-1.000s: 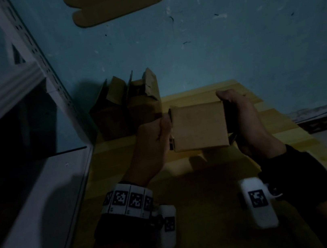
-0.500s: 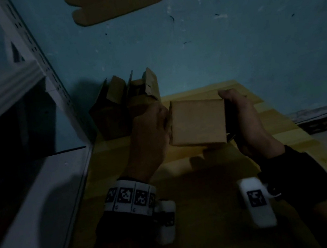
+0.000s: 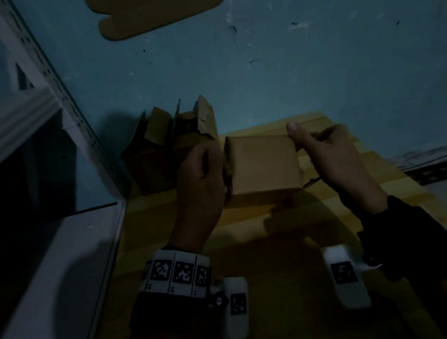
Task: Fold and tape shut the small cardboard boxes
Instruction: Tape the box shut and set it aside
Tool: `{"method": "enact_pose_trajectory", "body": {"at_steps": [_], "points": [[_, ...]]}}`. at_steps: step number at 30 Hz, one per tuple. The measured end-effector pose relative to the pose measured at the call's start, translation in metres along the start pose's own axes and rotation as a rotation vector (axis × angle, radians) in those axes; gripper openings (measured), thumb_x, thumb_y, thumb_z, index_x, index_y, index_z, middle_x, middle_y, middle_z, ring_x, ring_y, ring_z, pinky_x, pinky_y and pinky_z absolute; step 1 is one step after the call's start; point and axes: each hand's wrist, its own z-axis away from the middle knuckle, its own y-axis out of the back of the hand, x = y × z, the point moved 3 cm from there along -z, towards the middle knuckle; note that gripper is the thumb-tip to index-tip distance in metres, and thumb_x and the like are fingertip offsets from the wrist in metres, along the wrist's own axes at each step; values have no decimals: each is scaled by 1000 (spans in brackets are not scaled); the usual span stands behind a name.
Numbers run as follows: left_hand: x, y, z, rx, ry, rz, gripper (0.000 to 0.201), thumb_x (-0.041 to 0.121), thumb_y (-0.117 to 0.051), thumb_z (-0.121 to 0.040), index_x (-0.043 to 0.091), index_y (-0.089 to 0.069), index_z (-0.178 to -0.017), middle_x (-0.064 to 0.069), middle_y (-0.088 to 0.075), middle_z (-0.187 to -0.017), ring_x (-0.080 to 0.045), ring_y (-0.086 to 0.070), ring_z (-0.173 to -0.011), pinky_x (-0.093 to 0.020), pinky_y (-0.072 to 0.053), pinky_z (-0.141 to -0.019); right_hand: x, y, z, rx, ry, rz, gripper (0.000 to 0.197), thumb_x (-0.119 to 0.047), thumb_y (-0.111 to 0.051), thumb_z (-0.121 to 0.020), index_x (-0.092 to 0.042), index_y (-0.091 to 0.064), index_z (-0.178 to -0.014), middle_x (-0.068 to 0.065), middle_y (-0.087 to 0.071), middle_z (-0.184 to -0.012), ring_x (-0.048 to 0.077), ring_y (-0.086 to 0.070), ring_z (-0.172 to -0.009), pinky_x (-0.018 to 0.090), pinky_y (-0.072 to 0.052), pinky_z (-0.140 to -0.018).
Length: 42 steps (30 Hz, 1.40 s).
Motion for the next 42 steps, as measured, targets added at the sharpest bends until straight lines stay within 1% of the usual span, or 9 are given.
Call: {"method": "enact_pose_trajectory", "body": {"at_steps": [4,6,9,13,16,18,21,31,42], "points": [[0,-1,-2,14,25,-10,31,22,-41,-106,21,-50,-76,0,-41,-66,-9,-38,-57,-17,-32,-52,-8,5,-9,89,324,93,49,-44,-75,-89,-18,-52,-123,0,-56,-125,17,-55,-118,37,-49,-96],[1,-2,-2,9,31,-6,31,21,-41,-106,18,-49,-76,-2,-40,-68,-9,-38,-59,-17,-32,-53,-17,2,-6,-22,543,141,37,-21,-64,-96,-19,-56,-132,-4,-55,-134,11,-51,-126,32,-43,-107],[4,-4,0,-16,54,64,29,33,-44,-103,22,-51,-78,-1,-41,-68,-9,-39,-59,-21,-33,-56,-26,-6,2,-144,747,221,41,-11,-46,-95,-16,-62,-133,-3,-60,-135,12,-50,-126,26,-39,-103],[4,-5,1,-30,28,16,17,27,-68,-91,18,-55,-86,8,-52,-74,3,-52,-64,-9,-40,-58,-28,-10,8,-200,754,394,42,-38,-50,-98,-20,-66,-132,-3,-69,-125,16,-57,-118,34,-39,-100],[1,-3,-2,-20,9,14,10,17,-67,-93,11,-59,-95,2,-60,-85,3,-57,-75,-11,-45,-62,-25,-13,11,-311,793,692,92,-82,-51,-78,-26,-46,-151,-2,-61,-138,20,-52,-130,51,-19,-122],[2,-4,-2,-29,11,35,8,13,-64,-94,7,-60,-97,3,-62,-87,3,-59,-76,-12,-46,-61,-25,-18,14,-367,814,845,119,-92,-53,-64,-30,-24,-161,1,-52,-147,24,-47,-135,57,-15,-124],[6,-7,-2,-45,28,62,3,8,-61,-96,5,-61,-97,5,-63,-88,2,-60,-76,-13,-47,-61,-28,-26,20,-348,904,887,118,-75,-70,-66,-34,-14,-162,3,-46,-146,27,-50,-129,53,-29,-117],[3,-9,-1,-144,231,188,13,8,-54,-99,0,-62,-92,-5,-60,-73,-6,-53,-54,-28,-48,-57,-28,-29,21,-380,936,575,89,-37,-85,-57,-19,-51,-138,3,-51,-125,21,-50,-114,33,-29,-95],[-2,-2,0,-110,358,340,21,2,-46,-99,8,-58,-83,-4,-55,-69,-10,-49,-56,-20,-44,-52,-30,-16,19,-422,857,230,80,-20,-89,-56,-14,-53,-127,3,-55,-120,21,-58,-110,48,-51,-84]]}}
